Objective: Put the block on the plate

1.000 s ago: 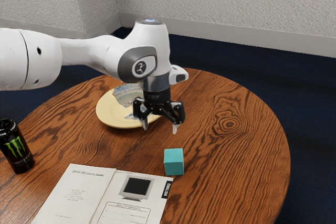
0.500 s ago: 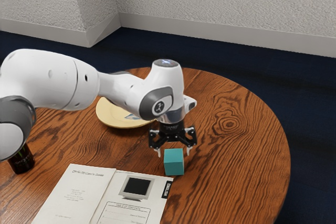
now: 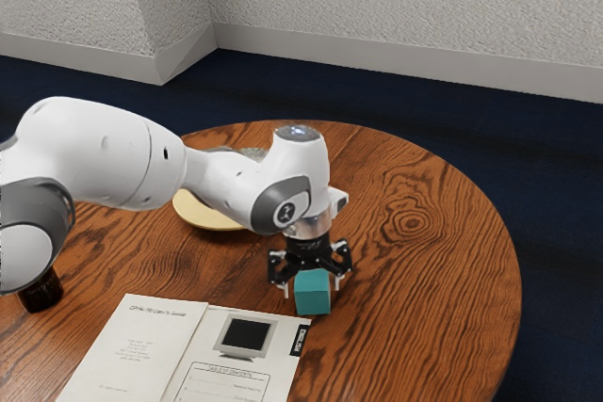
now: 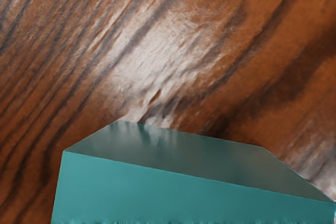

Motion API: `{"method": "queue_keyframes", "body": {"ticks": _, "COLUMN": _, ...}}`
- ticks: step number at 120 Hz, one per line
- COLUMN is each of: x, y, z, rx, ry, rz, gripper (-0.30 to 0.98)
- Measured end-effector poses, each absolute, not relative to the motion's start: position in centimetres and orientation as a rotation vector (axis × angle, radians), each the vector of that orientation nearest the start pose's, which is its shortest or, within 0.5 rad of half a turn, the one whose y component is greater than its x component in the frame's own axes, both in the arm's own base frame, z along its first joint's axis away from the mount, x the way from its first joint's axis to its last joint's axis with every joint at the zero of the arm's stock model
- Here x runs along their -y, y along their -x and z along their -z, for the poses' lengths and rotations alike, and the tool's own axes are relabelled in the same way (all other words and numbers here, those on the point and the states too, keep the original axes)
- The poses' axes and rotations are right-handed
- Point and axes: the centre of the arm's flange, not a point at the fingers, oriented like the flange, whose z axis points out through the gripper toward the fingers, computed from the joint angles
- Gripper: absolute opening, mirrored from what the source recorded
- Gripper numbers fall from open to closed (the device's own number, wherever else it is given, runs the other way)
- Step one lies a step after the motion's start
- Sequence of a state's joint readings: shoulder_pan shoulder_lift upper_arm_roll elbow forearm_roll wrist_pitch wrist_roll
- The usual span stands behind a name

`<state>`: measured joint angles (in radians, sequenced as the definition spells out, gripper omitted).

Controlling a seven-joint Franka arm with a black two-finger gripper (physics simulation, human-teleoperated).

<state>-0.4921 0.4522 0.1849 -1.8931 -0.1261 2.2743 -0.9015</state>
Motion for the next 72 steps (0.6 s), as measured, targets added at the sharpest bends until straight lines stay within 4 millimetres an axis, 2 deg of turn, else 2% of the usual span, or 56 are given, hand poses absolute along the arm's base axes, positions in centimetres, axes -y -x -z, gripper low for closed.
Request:
{"method": "queue_keyframes", "body": {"ticks": 22, "x": 20.2, "y": -59.5, "z": -26.1, "rx": 1.043, "ry": 2.943, "rz": -0.064, "gripper": 0.68}}
{"method": "queue_keyframes", "body": {"ticks": 51, "x": 20.2, "y": -59.6, "z": -26.6, "rx": 1.069, "ry": 2.941, "rz": -0.041, "gripper": 0.49}}
{"method": "queue_keyframes", "body": {"ticks": 72, "x": 20.2, "y": -59.6, "z": -27.0, "rx": 1.082, "ry": 2.938, "rz": -0.037, "gripper": 0.44}}
